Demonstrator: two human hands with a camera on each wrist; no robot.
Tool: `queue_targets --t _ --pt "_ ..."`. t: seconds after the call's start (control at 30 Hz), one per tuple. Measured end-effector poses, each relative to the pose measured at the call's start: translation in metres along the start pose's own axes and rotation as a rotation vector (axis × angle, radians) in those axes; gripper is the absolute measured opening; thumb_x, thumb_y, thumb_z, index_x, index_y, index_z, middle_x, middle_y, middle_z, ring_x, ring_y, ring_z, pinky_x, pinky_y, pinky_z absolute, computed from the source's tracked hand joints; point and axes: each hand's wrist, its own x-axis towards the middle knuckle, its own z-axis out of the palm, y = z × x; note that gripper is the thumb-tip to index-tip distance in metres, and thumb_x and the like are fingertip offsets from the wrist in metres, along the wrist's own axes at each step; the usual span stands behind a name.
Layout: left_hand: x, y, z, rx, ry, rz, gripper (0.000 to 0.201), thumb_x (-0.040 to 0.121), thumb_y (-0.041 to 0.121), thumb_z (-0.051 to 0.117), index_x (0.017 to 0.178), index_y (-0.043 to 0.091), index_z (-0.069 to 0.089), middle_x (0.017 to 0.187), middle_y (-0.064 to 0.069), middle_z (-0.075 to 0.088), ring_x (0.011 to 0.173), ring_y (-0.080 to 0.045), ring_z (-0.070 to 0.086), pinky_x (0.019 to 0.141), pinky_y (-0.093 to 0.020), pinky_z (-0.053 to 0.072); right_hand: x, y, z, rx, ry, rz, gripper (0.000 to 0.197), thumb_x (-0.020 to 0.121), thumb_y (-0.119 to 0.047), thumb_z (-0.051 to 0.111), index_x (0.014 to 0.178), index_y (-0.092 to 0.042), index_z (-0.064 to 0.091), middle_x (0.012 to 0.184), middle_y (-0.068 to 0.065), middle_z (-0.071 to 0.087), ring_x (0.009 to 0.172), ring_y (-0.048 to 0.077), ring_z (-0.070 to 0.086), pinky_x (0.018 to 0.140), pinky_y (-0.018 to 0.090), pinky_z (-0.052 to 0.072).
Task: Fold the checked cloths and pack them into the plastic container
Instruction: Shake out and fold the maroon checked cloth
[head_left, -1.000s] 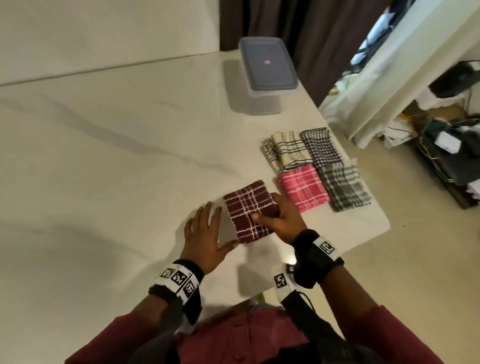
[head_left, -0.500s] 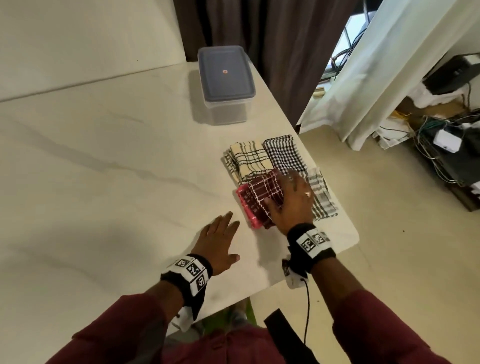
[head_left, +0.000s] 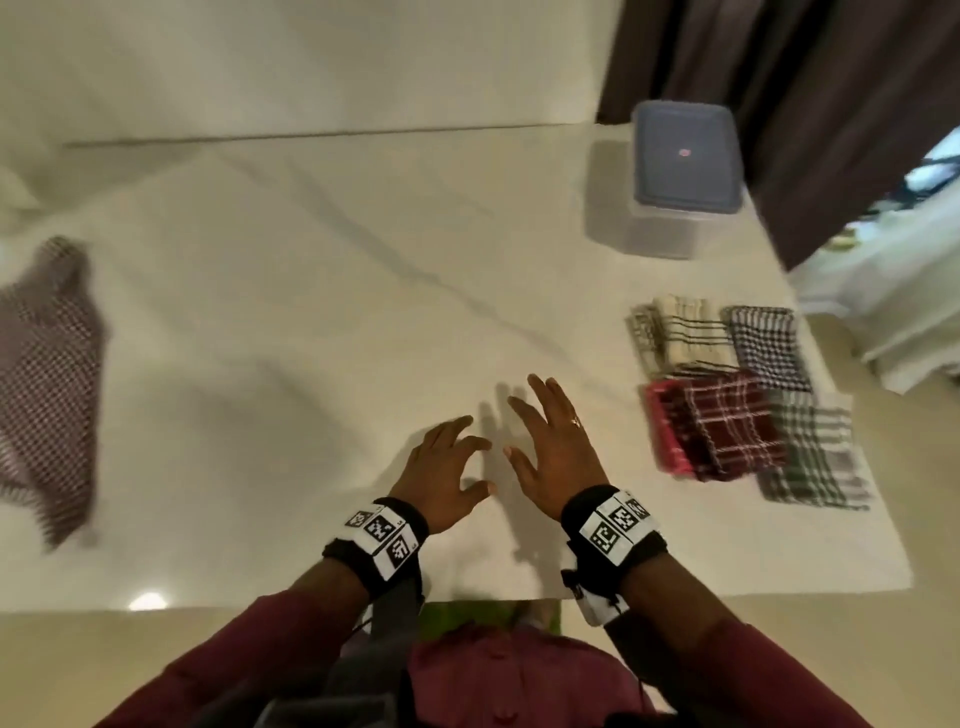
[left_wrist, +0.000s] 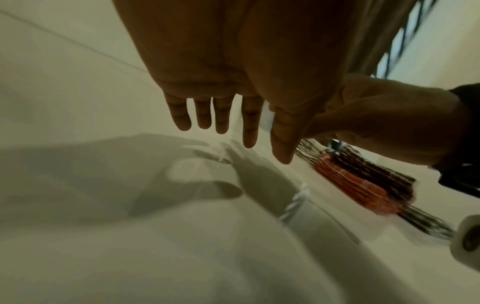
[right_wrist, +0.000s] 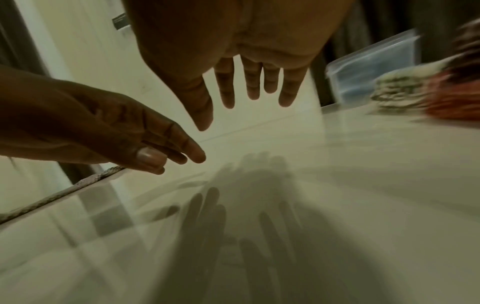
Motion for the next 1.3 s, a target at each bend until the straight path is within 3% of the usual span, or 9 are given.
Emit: queue_targets --t 0.27,0.43,0.53,0.63,0.8,0.93,1.03,1.17,1.3 --pt "-0.086 -0.168 -0.073 -0.133 0.215 -0.270 0.049 0.082 0.050 0.058 0.126 0.029 0.054 0.151 0.003 0.032 0.140 -0.020 0.024 0.113 -0.040 0.023 0.090 -0.148 0.104 0.003 -0.286 -0.133 0.049 0.092 -0.027 0.056 0.139 -0.017 0.045 0.158 0.005 0.017 0.145 0.022 0.017 0.115 0.032 0.018" --pt "-0.143 -0.255 -0.101 -0.074 0.433 -0.455 0.038 0.083 0.037 0.066 0.119 0.025 0.059 0.136 0.000 0.047 0.127 -0.024 0.039 0.102 -0.039 0.034 0.130 -0.236 0.170 -0.070 -0.491 -0.290 0.055 0.092 -0.028 0.057 0.143 -0.015 0.039 0.157 0.006 0.022 0.144 0.023 0.020 0.115 0.031 0.017" --pt "-0.168 -0.285 -0.110 -0.056 0.623 -0.566 0.032 0.079 0.033 0.069 0.109 0.024 0.062 0.121 -0.001 0.052 0.115 -0.026 0.045 0.095 -0.043 0.040 0.145 -0.277 0.198 -0.128 -0.634 -0.292 0.059 0.093 -0.032 0.056 0.145 -0.017 0.035 0.157 0.005 0.021 0.143 0.022 0.022 0.115 0.031 0.018" --pt "-0.181 -0.308 -0.115 -0.060 0.710 -0.723 0.041 0.079 0.030 0.068 0.117 0.020 0.056 0.128 -0.007 0.045 0.117 -0.029 0.040 0.095 -0.044 0.037 0.149 -0.299 0.215 -0.274 -0.665 -0.286 0.056 0.092 -0.035 0.055 0.142 -0.013 0.040 0.155 0.007 0.023 0.140 0.026 0.025 0.113 0.034 0.026" --pt "-0.176 -0.327 -0.129 -0.130 0.666 -0.863 0.054 0.084 0.035 0.061 0.131 0.015 0.043 0.125 -0.013 0.052 0.110 -0.033 0.049 0.091 -0.043 0.040 0.153 -0.301 0.213 -0.359 -0.661 -0.252 0.056 0.092 -0.037 0.054 0.141 -0.013 0.041 0.155 0.005 0.022 0.141 0.026 0.023 0.113 0.034 0.024" --pt "-0.158 -0.310 -0.134 -0.335 0.687 -0.622 0.032 0.086 0.021 0.061 0.118 0.021 0.059 0.109 -0.005 0.066 0.098 -0.026 0.060 0.085 -0.034 0.047 0.152 -0.290 0.201 -0.186 -0.719 -0.215 0.078 0.085 -0.047 0.065 0.148 -0.018 0.030 0.157 0.003 0.023 0.143 0.019 0.021 0.115 0.030 0.018" --pt "-0.136 -0.272 -0.146 -0.543 0.722 -0.345 0.018 0.084 0.015 0.067 0.100 0.022 0.071 0.089 0.009 0.070 0.080 -0.002 0.063 0.071 -0.023 0.050 0.146 -0.280 0.173 0.185 -0.687 -0.111 0.095 0.066 -0.054 0.080 0.145 -0.030 0.032 0.144 -0.008 0.043 0.132 0.010 0.039 0.108 0.031 0.035" --pt "-0.099 -0.199 -0.182 -0.663 0.622 -0.028 0.035 0.078 0.002 0.060 0.109 0.016 0.071 0.087 0.012 0.069 0.076 0.009 0.062 0.072 -0.009 0.045 0.138 -0.263 0.120 0.475 -0.337 -0.139 0.068 0.066 -0.038 0.085 0.124 -0.033 0.048 0.114 -0.024 0.059 0.105 -0.006 0.055 0.085 0.015 0.047" --pt "-0.058 -0.127 -0.224 -0.650 0.617 0.146 0.031 0.074 0.012 0.067 0.103 0.018 0.073 0.089 0.003 0.075 0.081 -0.005 0.070 0.080 -0.029 0.057 0.151 -0.237 0.044 0.626 0.046 -0.146 0.019 0.082 -0.023 0.071 0.099 -0.026 0.064 0.090 -0.015 0.068 0.084 0.004 0.065 0.072 0.025 0.052"
